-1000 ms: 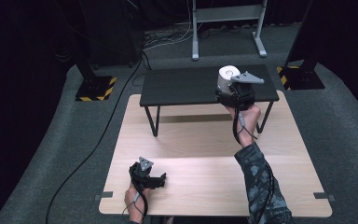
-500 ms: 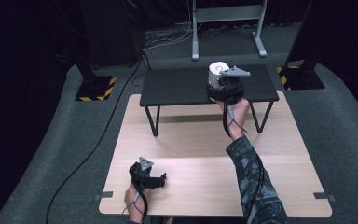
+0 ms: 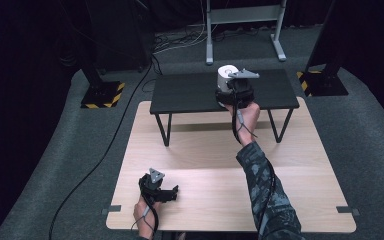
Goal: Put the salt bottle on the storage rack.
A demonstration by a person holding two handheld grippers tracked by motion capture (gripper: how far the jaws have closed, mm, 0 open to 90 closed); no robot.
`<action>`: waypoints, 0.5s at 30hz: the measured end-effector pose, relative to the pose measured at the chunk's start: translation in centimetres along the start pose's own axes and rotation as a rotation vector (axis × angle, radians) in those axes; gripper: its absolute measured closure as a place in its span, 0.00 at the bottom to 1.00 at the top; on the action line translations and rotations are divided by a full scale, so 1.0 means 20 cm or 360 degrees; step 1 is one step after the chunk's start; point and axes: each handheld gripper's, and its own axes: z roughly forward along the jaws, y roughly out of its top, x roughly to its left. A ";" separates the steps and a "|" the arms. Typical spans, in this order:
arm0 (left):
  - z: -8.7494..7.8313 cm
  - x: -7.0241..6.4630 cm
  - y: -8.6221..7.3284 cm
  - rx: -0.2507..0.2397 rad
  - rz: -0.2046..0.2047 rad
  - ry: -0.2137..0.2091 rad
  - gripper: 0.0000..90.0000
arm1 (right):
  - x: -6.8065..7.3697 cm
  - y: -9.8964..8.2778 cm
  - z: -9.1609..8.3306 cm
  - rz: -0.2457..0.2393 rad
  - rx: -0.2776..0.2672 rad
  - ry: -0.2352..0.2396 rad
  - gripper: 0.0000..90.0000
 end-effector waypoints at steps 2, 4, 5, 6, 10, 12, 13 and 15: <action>0.00 0.00 0.00 0.0000 0.0001 -0.0001 0.00 | 0.00 -0.01 0.01 -0.0002 0.0002 0.0001 0.32; 0.00 0.00 0.00 0.0000 0.0001 -0.0001 0.00 | 0.00 -0.02 0.01 -0.0002 -0.0014 -0.0004 0.32; 0.00 0.00 0.00 0.0000 0.0001 -0.0001 0.00 | 0.00 -0.03 0.01 -0.0002 -0.0020 -0.0004 0.32; 0.00 0.00 0.00 0.0000 0.0002 -0.0001 0.00 | 0.00 -0.03 0.01 -0.0002 -0.0029 -0.0003 0.32; 0.00 0.00 0.00 0.0001 0.0002 -0.0001 0.00 | -0.01 -0.04 0.01 -0.0013 -0.0030 0.0008 0.32; 0.00 0.00 0.00 0.0000 0.0002 -0.0001 0.00 | -0.01 -0.03 0.01 -0.0017 -0.0027 0.0016 0.32; 0.00 0.00 0.00 0.0000 0.0002 -0.0001 0.00 | -0.02 -0.03 0.02 -0.0023 -0.0025 0.0023 0.32; 0.00 0.00 0.00 0.0000 0.0002 -0.0001 0.00 | -0.03 -0.03 0.02 -0.0023 -0.0024 0.0028 0.32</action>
